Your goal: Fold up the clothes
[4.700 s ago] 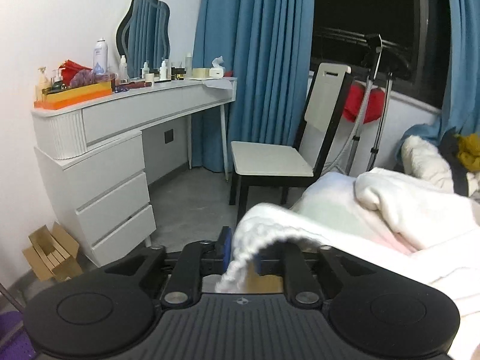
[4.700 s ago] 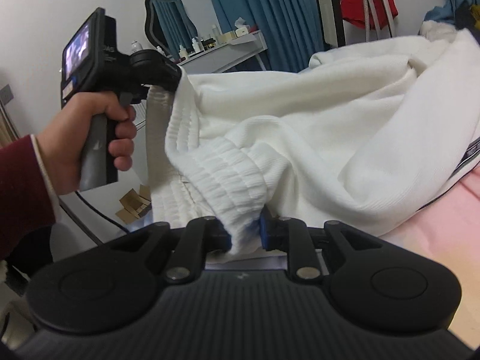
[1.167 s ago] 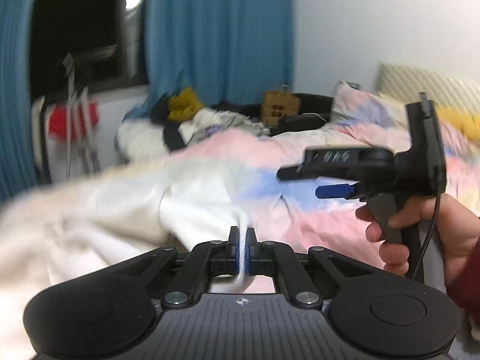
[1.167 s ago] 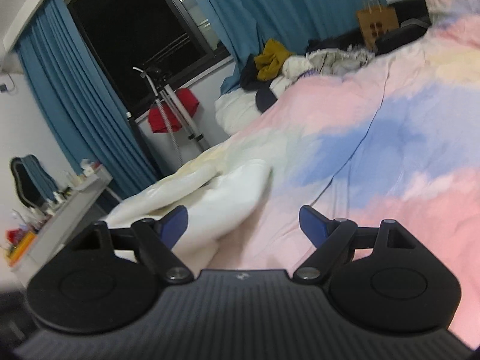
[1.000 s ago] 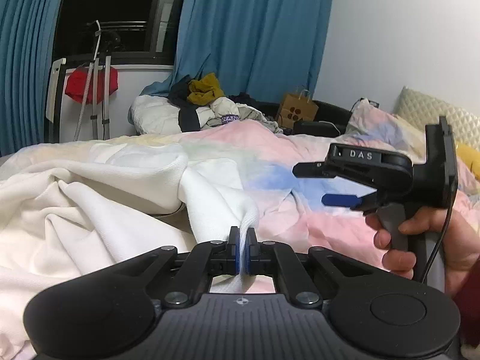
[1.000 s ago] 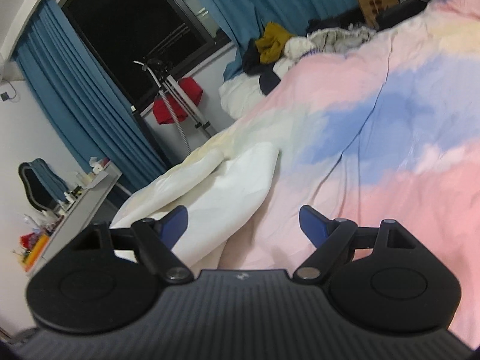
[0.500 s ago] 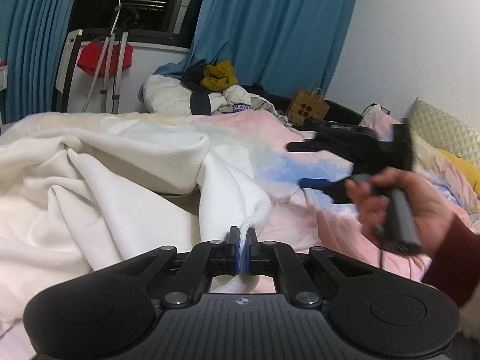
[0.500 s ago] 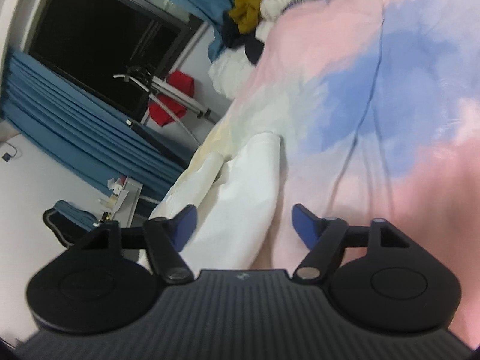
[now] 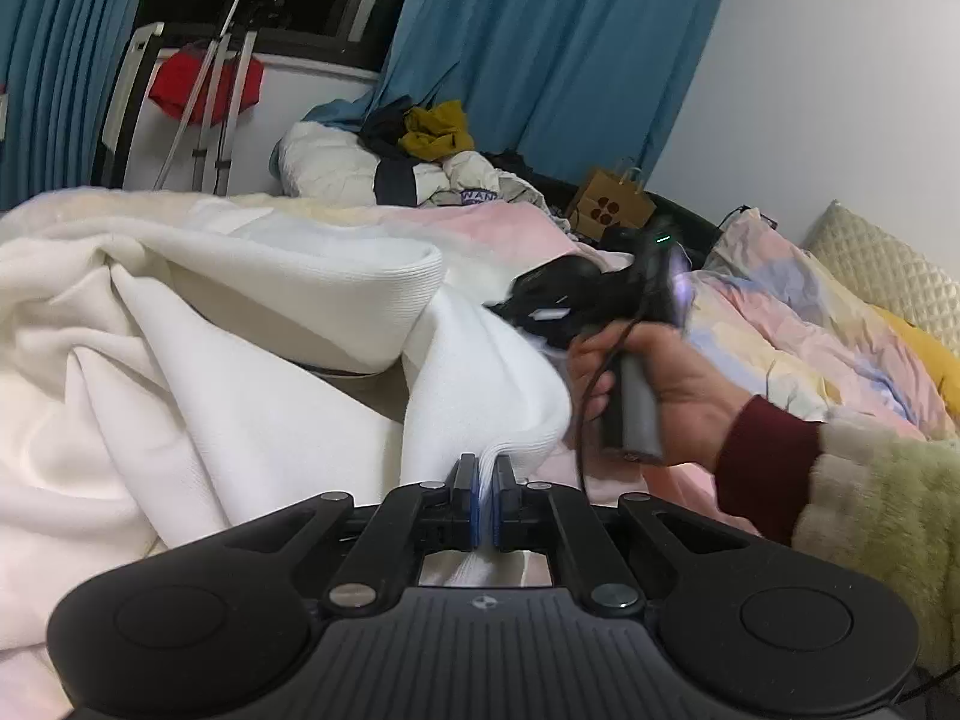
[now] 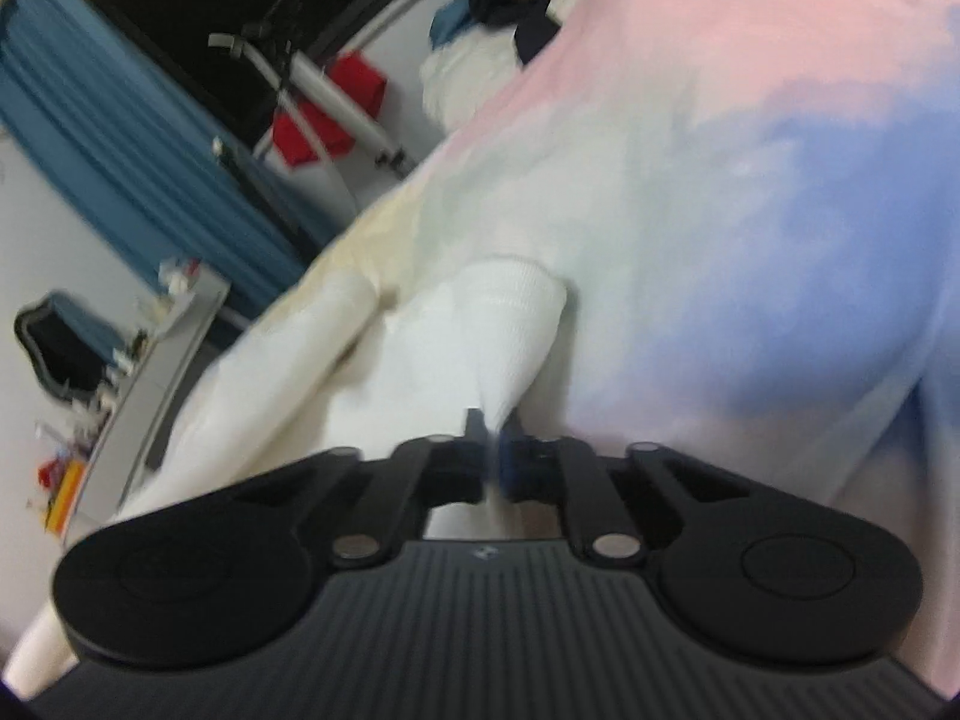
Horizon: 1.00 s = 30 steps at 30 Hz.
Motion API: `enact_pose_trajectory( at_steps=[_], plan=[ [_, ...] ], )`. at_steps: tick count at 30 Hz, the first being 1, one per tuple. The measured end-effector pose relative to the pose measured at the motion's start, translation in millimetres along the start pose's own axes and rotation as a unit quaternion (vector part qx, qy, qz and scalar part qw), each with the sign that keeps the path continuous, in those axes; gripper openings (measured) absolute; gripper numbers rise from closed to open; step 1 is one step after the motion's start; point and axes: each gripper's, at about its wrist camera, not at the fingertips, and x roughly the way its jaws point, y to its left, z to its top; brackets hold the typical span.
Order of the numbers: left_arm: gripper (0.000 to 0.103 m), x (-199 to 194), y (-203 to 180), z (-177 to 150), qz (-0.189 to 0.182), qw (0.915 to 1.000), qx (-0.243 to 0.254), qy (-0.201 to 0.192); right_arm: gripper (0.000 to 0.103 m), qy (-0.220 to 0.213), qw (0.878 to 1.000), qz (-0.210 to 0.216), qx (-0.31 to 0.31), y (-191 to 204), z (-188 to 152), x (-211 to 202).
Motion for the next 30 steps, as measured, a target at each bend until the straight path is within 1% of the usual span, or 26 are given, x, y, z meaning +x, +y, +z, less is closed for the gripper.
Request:
enact_pose_trajectory(
  at_steps=[2,4,5,6,7,8,9,11,12,14,15,17,19,20,21,22,23,24,25,27,29,30],
  plan=[
    [0.005,0.8,0.5,0.2,-0.006,1.0,0.002,-0.004,0.005,-0.038,0.999,0.002,-0.002,5.7,11.2,-22.5],
    [0.006,-0.6,-1.3,0.0,-0.014,0.9998,0.01,-0.011,0.005,-0.089,0.996,-0.002,0.003,10.5,27.6,-55.4],
    [0.014,-2.1,-2.6,-0.1,-0.018,0.9996,0.015,-0.015,0.005,-0.116,0.993,-0.009,0.007,9.4,33.5,-74.5],
    [0.024,-4.8,-4.0,-0.6,-0.023,0.9993,0.02,-0.021,0.005,-0.143,0.989,-0.016,0.011,7.6,38.7,-94.0],
    [0.03,-8.0,-5.9,-1.3,-0.027,0.9989,0.025,-0.027,0.005,-0.171,0.985,-0.023,0.015,5.8,44.0,-113.5],
    [0.04,-11.0,-8.9,-1.9,-0.032,0.9985,0.03,-0.032,0.005,-0.2,0.979,-0.037,0.016,2.5,47.3,-133.5],
    [0.045,-13.9,-12.2,-2.6,-0.04,0.9979,0.036,-0.036,0.005,-0.226,0.972,-0.055,0.019,-2.9,50.6,-152.4],
    [0.047,-19.0,-17.1,-4.4,-0.057,0.9967,0.043,-0.038,0.005,-0.277,0.954,-0.103,0.042,-23.9,54.8,-192.1],
    [0.052,-21.6,-18.5,-5.4,-0.062,0.9964,0.042,-0.039,0.005,-0.291,0.946,-0.13,0.062,-38.3,54.6,-207.9],
    [0.058,-26.2,-19.3,-5.3,-0.059,0.9971,0.033,-0.035,0.005,-0.311,0.926,-0.185,0.106,-69.0,53.2,-237.0],
    [0.058,-29.4,-16.5,-3.9,-0.049,0.998,0.022,-0.033,0.005,-0.308,0.919,-0.209,0.127,-84.2,50.2,-246.0],
    [0.059,-37.7,-5.3,1.1,-0.014,0.9994,-0.007,-0.029,0.005,-0.269,0.921,-0.232,0.161,-116.0,39.9,-248.2],
    [0.059,-48.2,8.5,7.7,0.025,0.9985,-0.039,-0.027,0.005,-0.239,0.924,-0.255,0.157,-128.1,36.0,-236.6],
    [0.061,-57.6,20.0,13.3,0.051,0.9965,-0.06,-0.029,0.005,-0.224,0.925,-0.267,0.152,-132.9,34.4,-230.0],
    [0.066,-68.8,33.7,18.9,0.077,0.993,-0.082,-0.034,0.005,-0.21,0.926,-0.278,0.147,-137.7,32.8,-223.5],
    [0.068,-81.5,49.1,24.7,0.107,0.9878,-0.106,-0.039,0.005,-0.195,0.926,-0.29,0.142,-142.6,31.2,-217.0],
    [0.073,-94.1,64.5,30.5,0.136,0.9812,-0.13,-0.044,0.005,-0.18,0.926,-0.301,0.137,-147.4,29.6,-210.4],
    [0.076,-107.9,82.6,35.6,0.163,0.9731,-0.155,-0.05,0.005,-0.176,0.926,-0.305,0.134,-147.8,29.0,-206.6],
    [0.077,-123.2,105.1,38.4,0.189,0.9632,-0.183,-0.057,0.005,-0.175,0.927,-0.306,0.13,-147.2,26.7,-204.3],
    [0.077,-152.6,153.5,39.4,0.238,0.9386,-0.24,-0.071,0.005,-0.175,0.927,-0.31,0.118,-146.6,22.0,-204.6],
    [0.078,-176.0,203.7,36.7,0.271,0.9118,-0.296,-0.088,0.005,-0.176,0.927,-0.313,0.113,-143.3,21.5,-203.2],
    [0.078,-185.4,229.9,33.0,0.279,0.8989,-0.323,-0.098,0.005,-0.176,0.927,-0.314,0.11,-141.6,21.5,-202.4]
  ],
)
